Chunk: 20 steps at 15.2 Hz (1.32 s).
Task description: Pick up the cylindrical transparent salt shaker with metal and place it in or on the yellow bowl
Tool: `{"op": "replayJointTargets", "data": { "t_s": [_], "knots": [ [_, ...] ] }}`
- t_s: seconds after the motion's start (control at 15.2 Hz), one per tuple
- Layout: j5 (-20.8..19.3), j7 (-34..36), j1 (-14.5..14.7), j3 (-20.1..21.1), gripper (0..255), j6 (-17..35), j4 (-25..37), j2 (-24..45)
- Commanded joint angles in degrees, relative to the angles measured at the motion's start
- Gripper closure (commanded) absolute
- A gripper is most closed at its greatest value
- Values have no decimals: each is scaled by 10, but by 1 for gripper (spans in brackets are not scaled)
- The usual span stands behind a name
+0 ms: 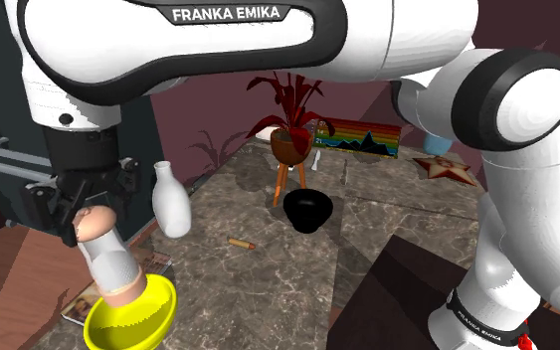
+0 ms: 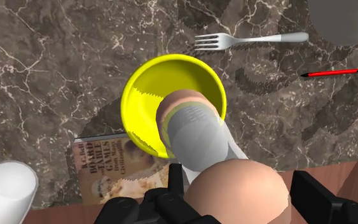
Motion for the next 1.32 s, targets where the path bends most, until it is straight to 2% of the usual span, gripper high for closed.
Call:
{"op": "replayJointTargets", "data": {
  "t_s": [0.0, 0.66, 1.19, 1.25],
  "knots": [
    [1, -1, -2, 0, 255, 19, -21, -3],
    [2, -7, -7, -1, 255, 100, -105, -5],
    [2, -7, -7, -1, 255, 100, -105, -5],
    [2, -7, -7, -1, 0, 100, -105, -5]
  ]
}}
